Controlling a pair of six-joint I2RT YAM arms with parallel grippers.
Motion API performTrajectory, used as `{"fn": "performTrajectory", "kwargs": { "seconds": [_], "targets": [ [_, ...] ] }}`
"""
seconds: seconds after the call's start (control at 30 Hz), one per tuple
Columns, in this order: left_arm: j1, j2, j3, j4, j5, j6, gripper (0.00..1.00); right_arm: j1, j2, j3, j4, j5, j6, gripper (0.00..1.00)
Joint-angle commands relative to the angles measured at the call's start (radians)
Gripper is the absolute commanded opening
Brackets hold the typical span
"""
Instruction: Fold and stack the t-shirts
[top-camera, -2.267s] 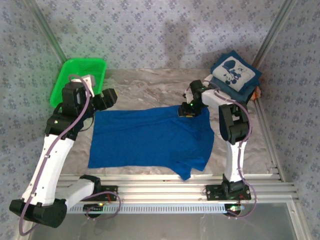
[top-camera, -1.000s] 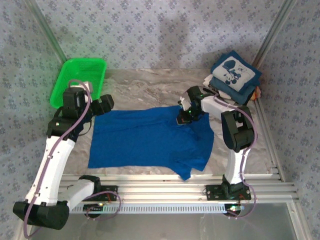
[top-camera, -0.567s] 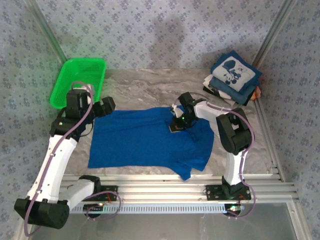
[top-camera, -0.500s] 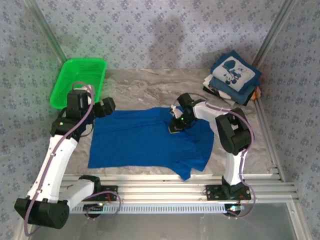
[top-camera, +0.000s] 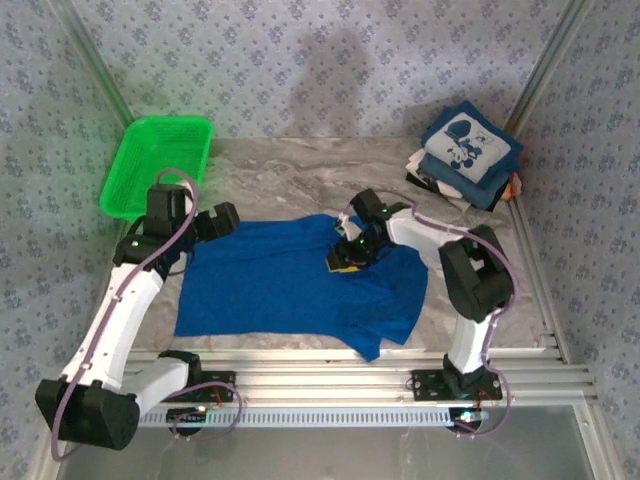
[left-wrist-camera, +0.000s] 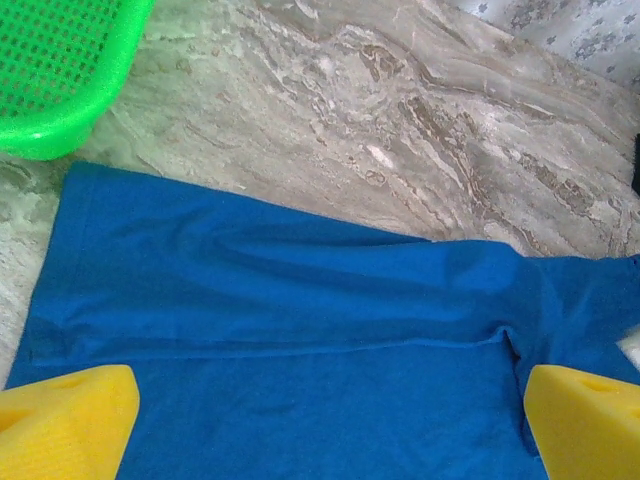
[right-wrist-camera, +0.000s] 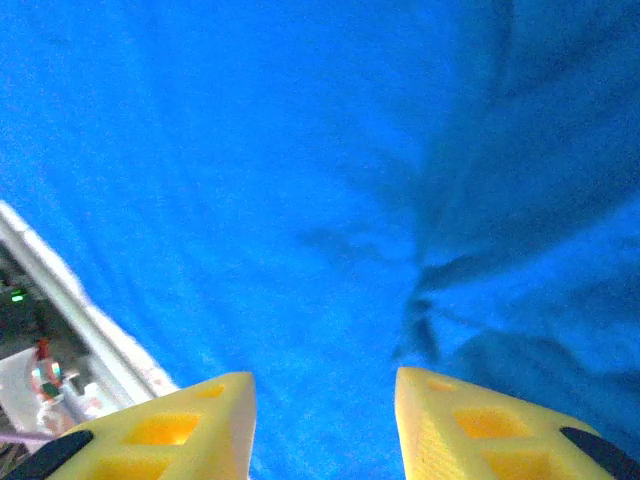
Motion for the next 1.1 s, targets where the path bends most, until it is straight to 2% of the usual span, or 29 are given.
{"fn": "performTrajectory", "kwargs": {
  "seconds": [0.0, 0.13, 0.23, 0.3, 0.5, 0.7, 0.9, 1.07],
  "targets": [
    [-0.012, 0.020, -0.008, 0.063, 0.037, -0.016, 0.99, -0.059, -0.140, -0.033, -0.058, 0.000, 0.051, 0.44],
    [-0.048, 0.078, -0.004, 0.100, 0.050, -0.029, 0.99, -0.157, -0.162, -0.059, -0.106, 0.135, 0.043, 0.44],
    [-0.114, 0.151, 0.024, 0.136, 0.069, -0.045, 1.00, -0.208, -0.143, -0.102, -0.052, 0.130, 0.041, 0.43],
    [-0.174, 0.209, 0.050, 0.158, 0.069, -0.057, 0.99, -0.220, -0.133, -0.126, -0.032, 0.125, 0.046, 0.43],
    [-0.325, 0.396, 0.114, 0.274, 0.174, -0.147, 0.92, -0.226, -0.176, -0.237, -0.022, 0.126, 0.069, 0.42],
    [-0.429, 0.594, 0.206, 0.374, 0.268, -0.229, 0.81, -0.246, -0.208, -0.315, -0.052, 0.200, 0.079, 0.42],
    [-0.490, 0.783, 0.330, 0.384, 0.290, -0.251, 0.77, -0.270, -0.191, -0.338, -0.100, 0.330, 0.081, 0.42],
    [-0.474, 0.899, 0.351, 0.354, 0.249, -0.272, 0.74, -0.304, -0.151, -0.312, -0.134, 0.451, 0.083, 0.37]
  ]
}}
